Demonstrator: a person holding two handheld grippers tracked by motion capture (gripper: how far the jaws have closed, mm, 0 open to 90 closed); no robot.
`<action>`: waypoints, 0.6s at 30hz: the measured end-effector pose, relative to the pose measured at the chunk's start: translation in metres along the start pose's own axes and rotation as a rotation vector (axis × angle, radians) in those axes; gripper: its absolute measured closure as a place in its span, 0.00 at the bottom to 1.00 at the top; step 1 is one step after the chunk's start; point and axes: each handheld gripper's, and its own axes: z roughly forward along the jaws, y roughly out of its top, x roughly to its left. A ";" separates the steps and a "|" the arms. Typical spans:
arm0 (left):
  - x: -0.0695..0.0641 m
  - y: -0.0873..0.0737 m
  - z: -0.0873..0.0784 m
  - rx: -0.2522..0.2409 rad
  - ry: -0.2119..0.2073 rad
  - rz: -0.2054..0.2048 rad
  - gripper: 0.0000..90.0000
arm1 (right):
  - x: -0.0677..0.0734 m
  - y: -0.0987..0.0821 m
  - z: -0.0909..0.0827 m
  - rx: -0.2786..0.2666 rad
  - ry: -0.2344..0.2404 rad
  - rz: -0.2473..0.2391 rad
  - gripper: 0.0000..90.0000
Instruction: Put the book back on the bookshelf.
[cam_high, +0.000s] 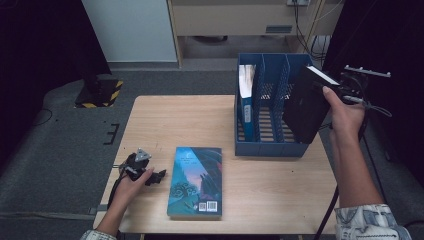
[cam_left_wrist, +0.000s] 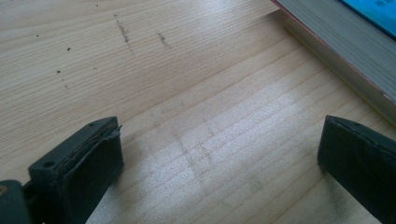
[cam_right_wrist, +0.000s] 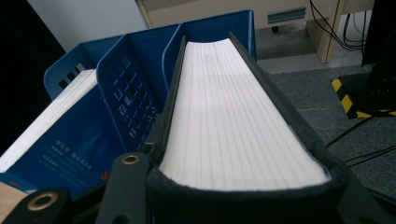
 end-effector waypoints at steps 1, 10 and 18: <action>0.000 0.000 0.000 0.000 0.000 0.000 0.00 | 0.000 0.000 0.002 0.001 0.001 -0.001 0.59; 0.000 0.000 0.000 0.000 0.001 -0.001 0.00 | 0.004 -0.003 0.023 0.003 -0.024 -0.019 0.59; 0.000 0.000 0.000 0.000 0.001 -0.001 0.00 | 0.004 -0.007 0.039 0.011 -0.046 -0.012 0.59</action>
